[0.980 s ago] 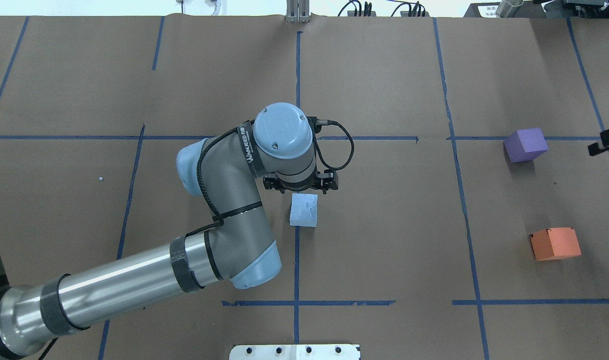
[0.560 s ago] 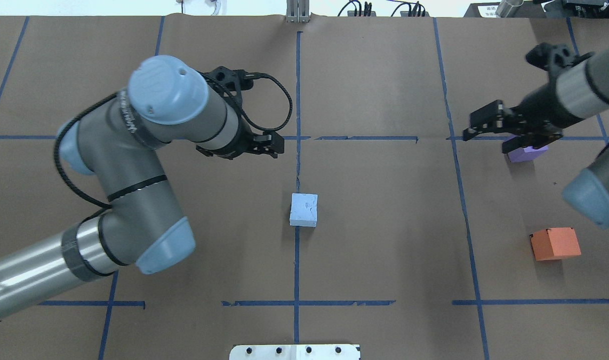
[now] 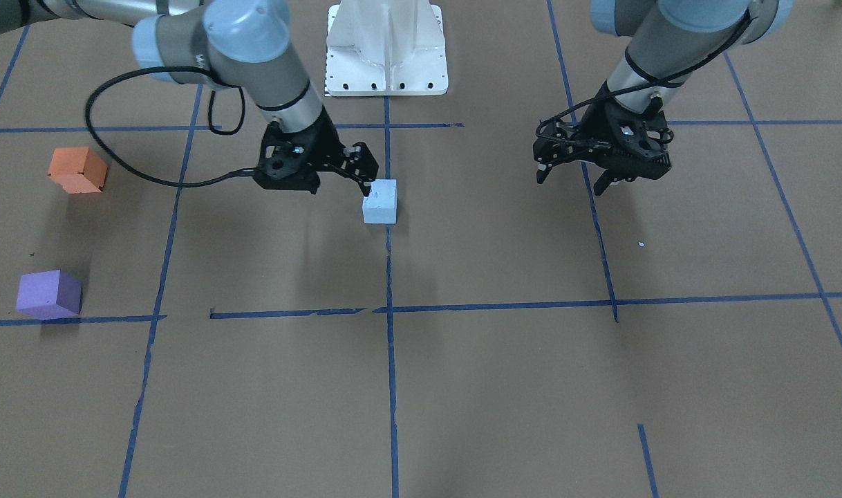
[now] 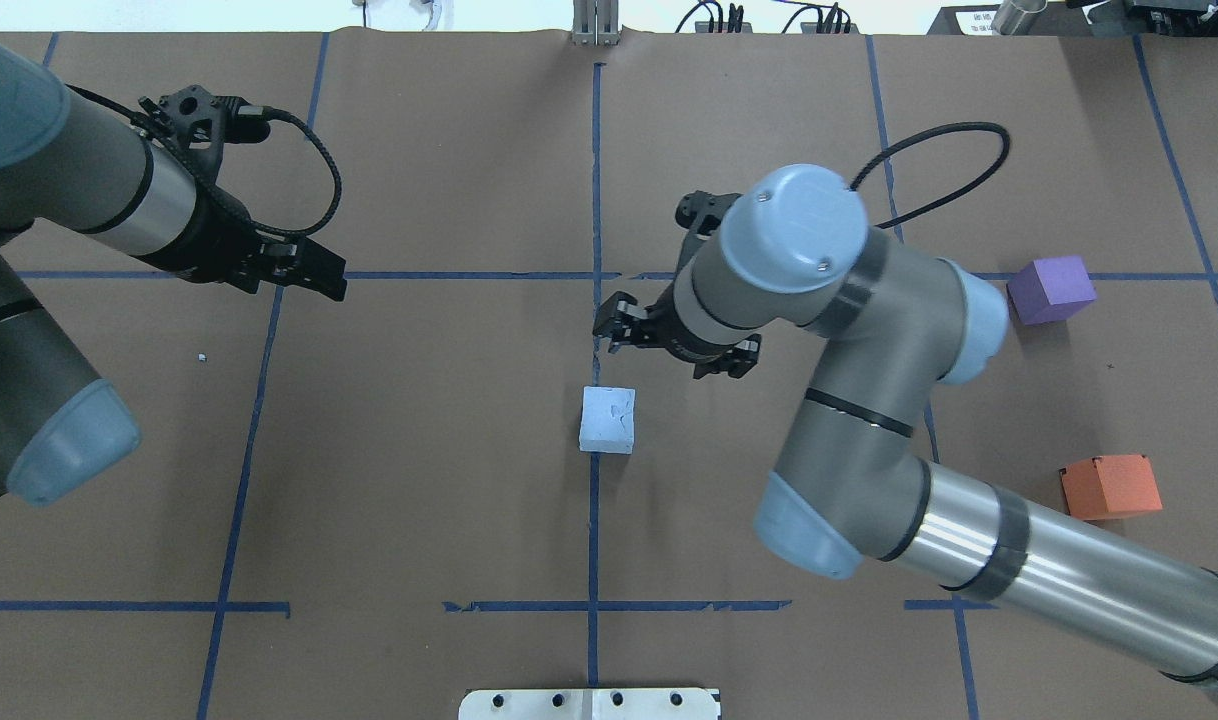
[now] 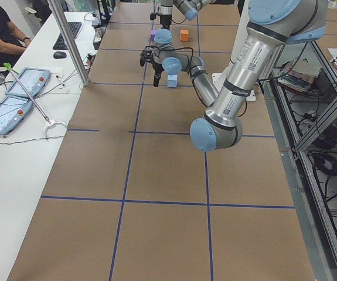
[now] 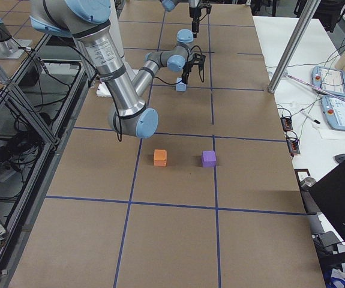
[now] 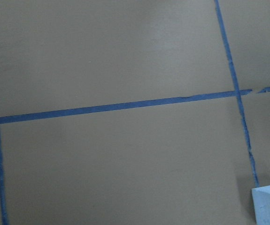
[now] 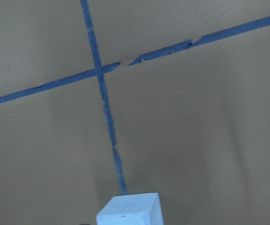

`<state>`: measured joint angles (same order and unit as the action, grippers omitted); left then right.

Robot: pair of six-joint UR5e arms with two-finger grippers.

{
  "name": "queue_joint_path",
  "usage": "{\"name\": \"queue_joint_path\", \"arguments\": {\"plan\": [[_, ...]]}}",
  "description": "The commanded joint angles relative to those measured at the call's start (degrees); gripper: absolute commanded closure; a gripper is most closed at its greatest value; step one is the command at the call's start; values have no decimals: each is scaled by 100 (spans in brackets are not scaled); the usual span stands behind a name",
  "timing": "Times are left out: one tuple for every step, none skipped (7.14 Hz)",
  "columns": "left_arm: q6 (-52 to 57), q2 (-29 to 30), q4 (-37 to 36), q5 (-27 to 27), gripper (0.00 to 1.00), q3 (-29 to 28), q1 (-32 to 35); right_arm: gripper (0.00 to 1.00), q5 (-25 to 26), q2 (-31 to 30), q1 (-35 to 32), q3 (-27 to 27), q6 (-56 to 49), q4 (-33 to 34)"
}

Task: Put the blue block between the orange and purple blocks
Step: 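Withdraw the left gripper while the right gripper reaches down to the light blue cube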

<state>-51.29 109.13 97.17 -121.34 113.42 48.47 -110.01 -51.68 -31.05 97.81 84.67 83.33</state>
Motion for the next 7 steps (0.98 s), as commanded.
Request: {"name": "queue_joint_path", "arguments": {"plan": [[119,-164,3,-39,0,40,84,1,460,474,396,-596,-256,175],[110,-164,3,-39,0,75,84,2,768,457,537,-658,-606,201],[110,-164,3,-39,0,75,84,3,797,466,556,-832,-967,192],[110,-164,-5,-39,0,101,84,3,823,466,608,-1026,-1188,166],[110,-164,-6,-39,0,110,84,3,832,457,669,-1123,-1190,131],[110,-164,-6,-39,0,110,84,42,824,483,670,-1107,-1181,131],[110,-164,-6,-39,0,110,84,88,806,466,661,-1098,-1207,113]]}}
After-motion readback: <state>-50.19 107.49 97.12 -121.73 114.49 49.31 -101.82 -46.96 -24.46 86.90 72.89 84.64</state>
